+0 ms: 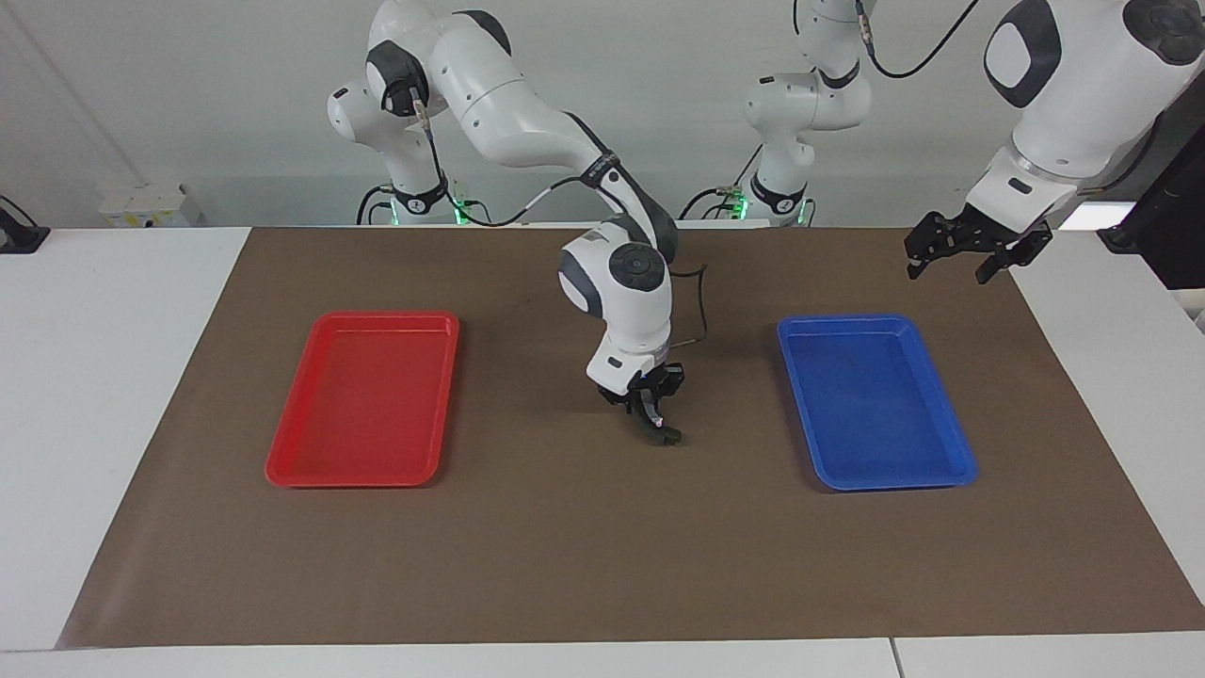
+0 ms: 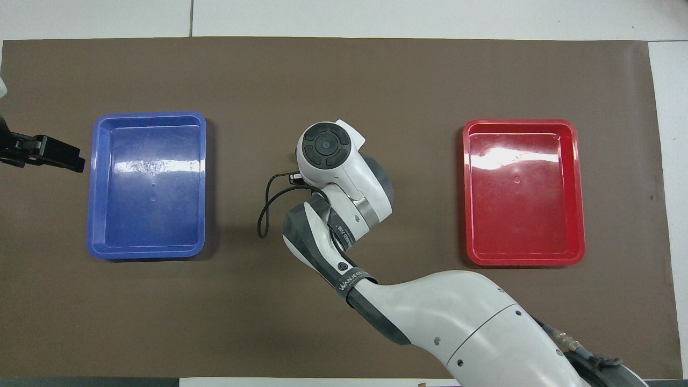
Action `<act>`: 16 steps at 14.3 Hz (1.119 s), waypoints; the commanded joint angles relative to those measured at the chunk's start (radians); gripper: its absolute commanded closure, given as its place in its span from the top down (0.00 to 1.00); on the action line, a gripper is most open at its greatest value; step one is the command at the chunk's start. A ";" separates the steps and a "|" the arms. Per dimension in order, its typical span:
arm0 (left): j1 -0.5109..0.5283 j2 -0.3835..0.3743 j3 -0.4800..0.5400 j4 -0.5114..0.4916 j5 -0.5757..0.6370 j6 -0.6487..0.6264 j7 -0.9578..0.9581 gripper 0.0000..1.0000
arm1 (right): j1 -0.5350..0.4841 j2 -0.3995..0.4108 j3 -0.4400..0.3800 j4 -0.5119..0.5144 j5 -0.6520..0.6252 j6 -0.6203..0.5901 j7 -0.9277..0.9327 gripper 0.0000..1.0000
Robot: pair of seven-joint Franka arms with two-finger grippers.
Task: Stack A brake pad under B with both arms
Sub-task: 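Lower the curved pad onto the dark pad with the right gripper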
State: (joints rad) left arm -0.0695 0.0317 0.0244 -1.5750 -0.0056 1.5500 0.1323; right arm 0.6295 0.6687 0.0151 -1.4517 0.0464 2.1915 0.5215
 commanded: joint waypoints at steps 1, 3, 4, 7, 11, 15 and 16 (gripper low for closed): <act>0.007 -0.036 -0.006 -0.045 0.015 0.025 -0.002 0.98 | -0.007 -0.003 0.003 -0.013 -0.019 0.005 -0.015 0.03; 0.007 -0.036 -0.006 -0.045 0.015 0.024 -0.003 0.98 | -0.005 -0.003 0.003 -0.025 -0.019 0.007 -0.015 0.07; 0.007 -0.036 -0.006 -0.045 0.016 0.024 -0.003 0.98 | -0.005 -0.006 0.003 -0.036 -0.020 0.022 -0.015 0.08; 0.007 -0.036 -0.006 -0.045 0.016 0.024 -0.002 0.98 | -0.005 -0.014 0.005 -0.067 -0.019 0.050 -0.014 0.37; 0.007 -0.036 -0.006 -0.045 0.016 0.022 -0.002 0.98 | -0.005 -0.014 0.003 -0.065 -0.019 0.050 -0.012 1.00; 0.007 -0.036 -0.004 -0.045 0.016 0.022 -0.007 0.98 | -0.007 -0.015 0.002 -0.062 -0.020 0.047 -0.012 1.00; 0.007 -0.036 -0.004 -0.045 0.015 0.022 -0.007 0.98 | -0.008 -0.020 0.002 -0.062 -0.020 0.039 -0.012 1.00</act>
State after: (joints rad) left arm -0.0695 0.0302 0.0244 -1.5766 -0.0056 1.5504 0.1324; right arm 0.6290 0.6632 0.0128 -1.4967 0.0418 2.2194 0.5211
